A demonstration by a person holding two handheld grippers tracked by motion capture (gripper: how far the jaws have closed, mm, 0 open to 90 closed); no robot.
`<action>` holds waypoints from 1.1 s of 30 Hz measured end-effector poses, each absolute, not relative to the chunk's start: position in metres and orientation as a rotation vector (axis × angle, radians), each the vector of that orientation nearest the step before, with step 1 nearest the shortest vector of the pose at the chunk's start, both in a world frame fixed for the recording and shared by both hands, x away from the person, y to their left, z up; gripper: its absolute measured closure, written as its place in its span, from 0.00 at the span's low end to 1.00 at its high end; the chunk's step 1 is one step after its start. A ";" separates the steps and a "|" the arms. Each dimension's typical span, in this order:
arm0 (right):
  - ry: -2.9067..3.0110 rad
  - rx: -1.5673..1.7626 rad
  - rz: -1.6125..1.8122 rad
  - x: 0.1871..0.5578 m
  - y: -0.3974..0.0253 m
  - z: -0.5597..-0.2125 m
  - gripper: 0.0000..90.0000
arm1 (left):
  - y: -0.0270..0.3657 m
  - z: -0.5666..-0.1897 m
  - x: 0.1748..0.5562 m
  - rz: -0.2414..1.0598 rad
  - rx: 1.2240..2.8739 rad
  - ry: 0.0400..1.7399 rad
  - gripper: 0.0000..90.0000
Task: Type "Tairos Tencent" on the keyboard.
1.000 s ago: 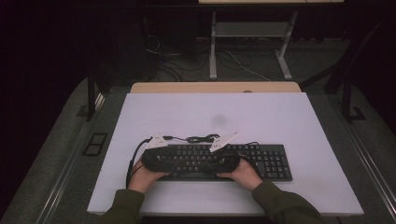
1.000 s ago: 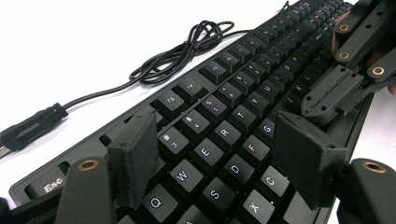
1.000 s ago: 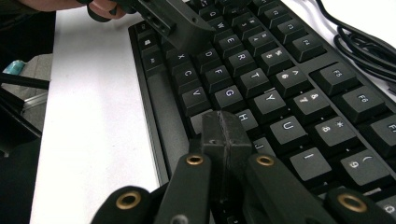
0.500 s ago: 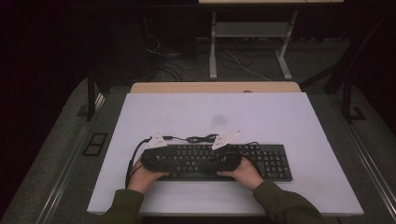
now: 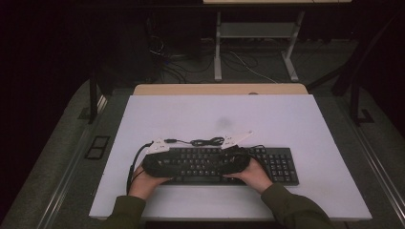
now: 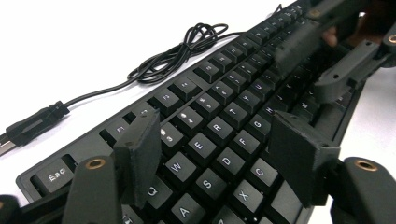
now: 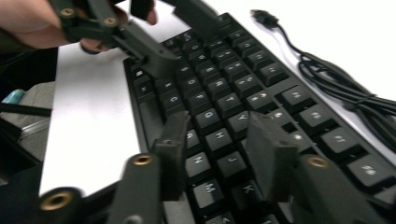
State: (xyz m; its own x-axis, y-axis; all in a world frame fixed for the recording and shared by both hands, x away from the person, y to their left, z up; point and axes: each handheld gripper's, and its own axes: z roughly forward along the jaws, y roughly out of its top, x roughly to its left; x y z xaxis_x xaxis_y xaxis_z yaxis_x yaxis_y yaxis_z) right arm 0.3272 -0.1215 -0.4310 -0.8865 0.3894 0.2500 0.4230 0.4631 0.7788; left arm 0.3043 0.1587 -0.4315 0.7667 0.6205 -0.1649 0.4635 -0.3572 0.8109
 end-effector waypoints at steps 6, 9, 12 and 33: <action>-2.656 -0.777 -1.466 0.330 -0.127 -0.431 0.48 | 0.158 -0.431 0.301 0.184 2.025 0.783 0.53; -2.659 -0.800 -1.469 0.332 -0.129 -0.431 0.46 | 0.157 -0.431 0.299 0.163 2.032 0.769 0.60; -2.658 -0.818 -1.468 0.333 -0.131 -0.432 0.43 | 0.155 -0.431 0.297 0.153 2.040 0.751 0.69; -2.679 -0.897 -1.483 0.336 -0.136 -0.435 0.34 | 0.146 -0.435 0.295 0.074 2.102 0.678 0.99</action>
State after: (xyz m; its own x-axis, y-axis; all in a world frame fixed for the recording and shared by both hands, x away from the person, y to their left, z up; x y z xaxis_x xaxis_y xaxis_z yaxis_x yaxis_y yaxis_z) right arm 0.3362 -0.1360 -0.4352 -0.8409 0.4945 0.2201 0.4489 0.4101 0.7939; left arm 0.2949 0.1460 -0.4355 0.8478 0.4931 -0.1951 0.4391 -0.4464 0.7797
